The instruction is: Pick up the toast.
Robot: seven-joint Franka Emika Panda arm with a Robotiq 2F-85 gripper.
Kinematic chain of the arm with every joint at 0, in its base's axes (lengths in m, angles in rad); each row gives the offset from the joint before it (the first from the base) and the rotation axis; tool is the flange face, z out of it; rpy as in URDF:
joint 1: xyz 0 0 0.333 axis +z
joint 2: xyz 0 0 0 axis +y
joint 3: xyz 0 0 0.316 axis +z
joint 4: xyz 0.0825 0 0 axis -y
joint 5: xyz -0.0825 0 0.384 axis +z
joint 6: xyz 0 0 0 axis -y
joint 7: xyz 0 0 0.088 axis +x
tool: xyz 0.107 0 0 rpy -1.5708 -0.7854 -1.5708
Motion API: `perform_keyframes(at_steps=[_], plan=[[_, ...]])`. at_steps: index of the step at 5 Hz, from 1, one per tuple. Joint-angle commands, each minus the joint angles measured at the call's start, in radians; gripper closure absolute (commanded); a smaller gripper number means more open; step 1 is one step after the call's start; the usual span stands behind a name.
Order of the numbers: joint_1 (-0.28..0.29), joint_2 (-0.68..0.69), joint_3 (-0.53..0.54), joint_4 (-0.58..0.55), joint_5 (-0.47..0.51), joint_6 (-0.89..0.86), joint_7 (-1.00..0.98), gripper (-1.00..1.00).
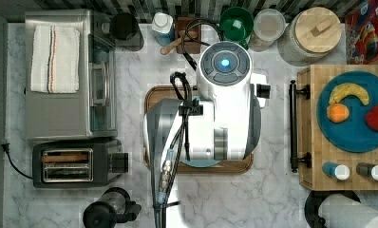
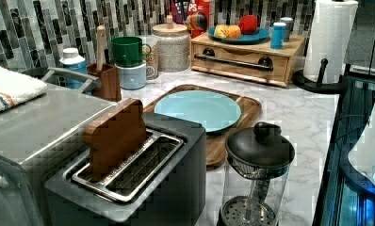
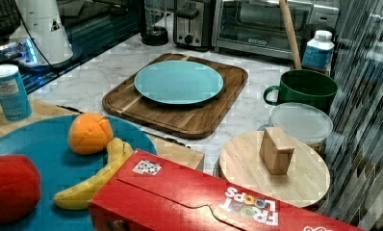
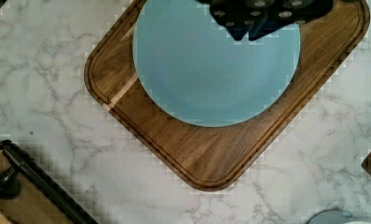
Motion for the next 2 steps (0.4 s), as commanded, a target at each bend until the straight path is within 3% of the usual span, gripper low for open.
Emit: perform_keyframes(at_steps=[1, 2], plan=[[-0.001, 0.006, 0.001, 0.000, -0.001, 0.000, 0.001, 1.00], [0.001, -0.028, 0.023, -0.056, 0.030, 0.037, 0.071, 1.00]])
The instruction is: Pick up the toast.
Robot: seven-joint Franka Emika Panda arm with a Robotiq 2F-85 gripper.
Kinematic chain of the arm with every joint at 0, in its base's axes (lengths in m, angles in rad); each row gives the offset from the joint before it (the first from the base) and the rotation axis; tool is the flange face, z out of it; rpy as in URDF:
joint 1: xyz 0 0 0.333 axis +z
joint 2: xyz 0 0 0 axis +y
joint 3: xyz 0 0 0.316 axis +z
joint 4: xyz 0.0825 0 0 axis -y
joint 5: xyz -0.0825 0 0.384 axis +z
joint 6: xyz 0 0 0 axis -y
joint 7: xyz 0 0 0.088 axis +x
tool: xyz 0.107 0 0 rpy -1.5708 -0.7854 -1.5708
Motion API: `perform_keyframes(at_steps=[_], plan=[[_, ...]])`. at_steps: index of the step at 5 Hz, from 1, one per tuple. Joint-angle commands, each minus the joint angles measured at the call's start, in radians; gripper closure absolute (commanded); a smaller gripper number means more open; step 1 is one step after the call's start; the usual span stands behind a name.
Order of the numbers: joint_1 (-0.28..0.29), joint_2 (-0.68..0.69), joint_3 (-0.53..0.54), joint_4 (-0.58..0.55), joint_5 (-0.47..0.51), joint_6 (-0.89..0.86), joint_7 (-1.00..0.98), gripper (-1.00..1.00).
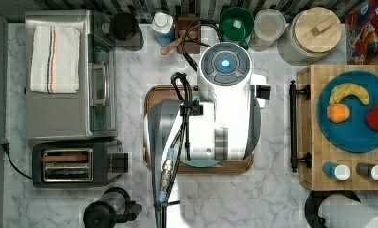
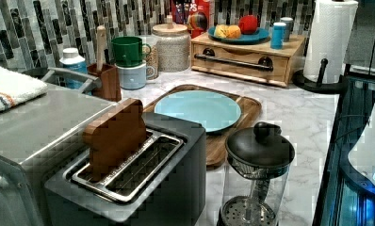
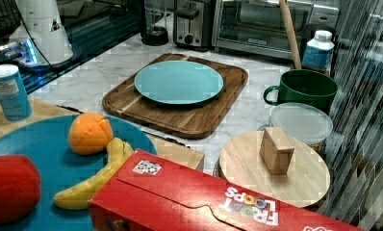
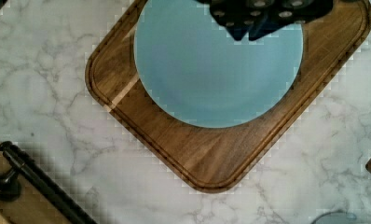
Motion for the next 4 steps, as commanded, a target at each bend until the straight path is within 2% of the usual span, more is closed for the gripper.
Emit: perform_keyframes(at_steps=[1, 4], plan=[[0.051, -0.059, 0.045, -0.081, -0.016, 0.052, 0.220, 1.00], [0.113, -0.075, 0.131, -0.056, 0.020, 0.034, 0.557, 1.00]])
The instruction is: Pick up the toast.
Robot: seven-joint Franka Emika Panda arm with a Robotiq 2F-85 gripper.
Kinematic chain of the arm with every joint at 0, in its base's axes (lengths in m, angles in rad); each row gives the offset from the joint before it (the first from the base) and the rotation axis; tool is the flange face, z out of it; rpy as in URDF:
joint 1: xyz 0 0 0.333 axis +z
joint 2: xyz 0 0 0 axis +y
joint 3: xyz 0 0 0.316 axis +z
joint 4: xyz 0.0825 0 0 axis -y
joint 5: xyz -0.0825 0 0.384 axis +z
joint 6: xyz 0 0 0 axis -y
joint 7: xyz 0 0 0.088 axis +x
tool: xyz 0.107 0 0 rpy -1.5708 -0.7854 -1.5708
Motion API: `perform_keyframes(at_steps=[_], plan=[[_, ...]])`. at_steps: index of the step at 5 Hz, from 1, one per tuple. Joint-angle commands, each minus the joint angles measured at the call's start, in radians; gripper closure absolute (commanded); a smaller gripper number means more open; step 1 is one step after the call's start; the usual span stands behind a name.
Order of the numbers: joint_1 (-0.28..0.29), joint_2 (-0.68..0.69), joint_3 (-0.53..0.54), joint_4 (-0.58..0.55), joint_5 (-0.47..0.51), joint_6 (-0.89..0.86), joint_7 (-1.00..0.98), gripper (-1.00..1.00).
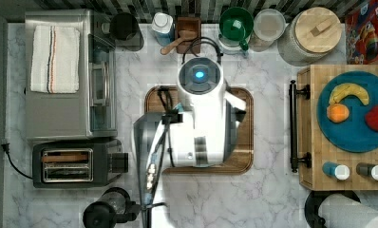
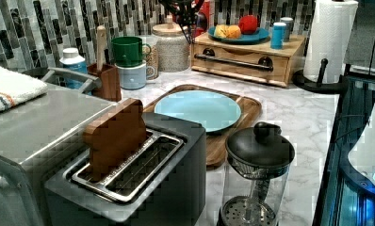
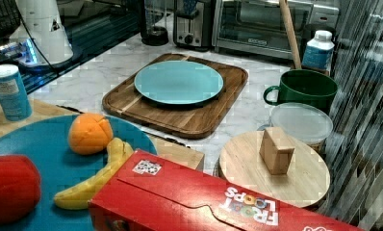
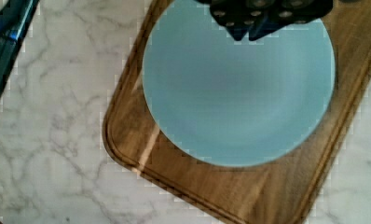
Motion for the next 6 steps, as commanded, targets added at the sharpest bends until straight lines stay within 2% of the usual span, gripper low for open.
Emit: perform_keyframes(at_steps=[1, 4, 5, 6], plan=[[0.103, -0.074, 0.115, 0.075, 0.055, 0.041, 0.306, 1.00], [0.121, -0.057, 0.247, 0.149, 0.110, -0.017, 0.542, 1.00], [0.136, -0.047, 0.279, 0.187, 0.133, -0.030, 0.619, -1.00], [0.136, -0.060, 0.317, 0.182, 0.170, -0.011, 0.675, -1.00]])
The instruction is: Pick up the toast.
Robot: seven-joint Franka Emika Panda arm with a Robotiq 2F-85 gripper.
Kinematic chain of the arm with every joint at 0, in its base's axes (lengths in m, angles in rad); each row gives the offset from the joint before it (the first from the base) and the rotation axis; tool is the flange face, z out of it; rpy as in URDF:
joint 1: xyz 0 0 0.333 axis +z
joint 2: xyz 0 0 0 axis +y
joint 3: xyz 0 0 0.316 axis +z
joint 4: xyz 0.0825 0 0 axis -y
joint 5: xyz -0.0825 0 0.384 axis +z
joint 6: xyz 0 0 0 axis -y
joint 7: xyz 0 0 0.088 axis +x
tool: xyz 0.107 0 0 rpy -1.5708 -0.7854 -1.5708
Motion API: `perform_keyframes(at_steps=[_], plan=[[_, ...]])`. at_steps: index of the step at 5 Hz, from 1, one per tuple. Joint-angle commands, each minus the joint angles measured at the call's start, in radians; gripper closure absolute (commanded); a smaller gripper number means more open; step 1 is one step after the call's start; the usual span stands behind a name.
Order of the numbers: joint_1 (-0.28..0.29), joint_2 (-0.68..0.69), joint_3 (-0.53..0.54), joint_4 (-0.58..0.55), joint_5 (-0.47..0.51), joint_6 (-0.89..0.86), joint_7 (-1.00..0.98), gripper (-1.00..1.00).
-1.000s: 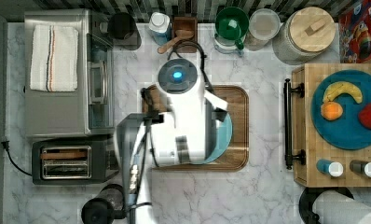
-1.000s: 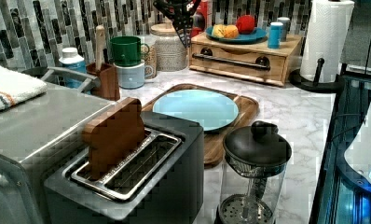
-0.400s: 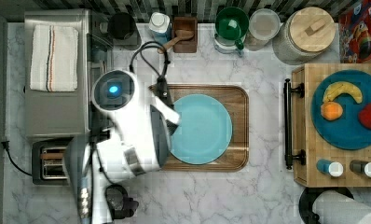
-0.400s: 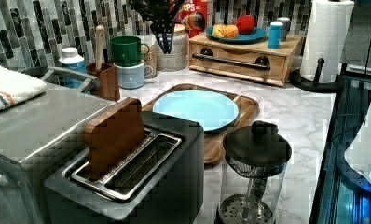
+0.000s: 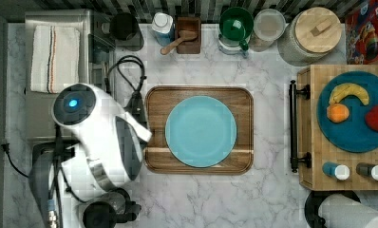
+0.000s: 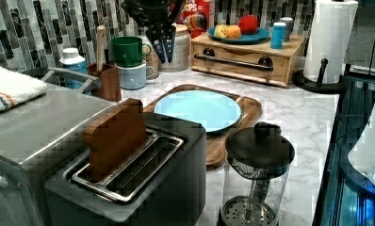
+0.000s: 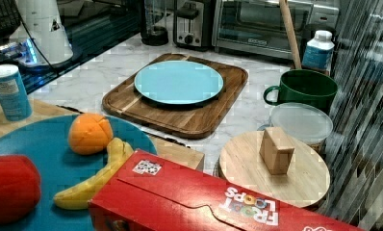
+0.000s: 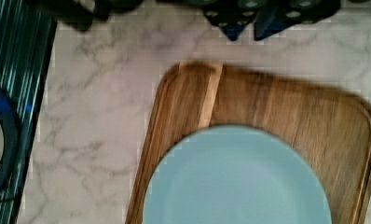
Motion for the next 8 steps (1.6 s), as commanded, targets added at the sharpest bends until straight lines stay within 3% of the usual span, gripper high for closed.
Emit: perform_keyframes(at_steps=[1, 4, 6, 8], plan=[[0.042, -0.054, 0.085, 0.149, 0.099, 0.028, 0.183, -1.00], [0.086, -0.010, 0.146, 0.198, 0.188, 0.003, 0.306, -1.00], [0.132, 0.076, 0.217, 0.265, 0.157, 0.009, 0.461, -1.00], [0.152, 0.087, 0.251, 0.210, 0.142, 0.106, 0.501, -1.00]])
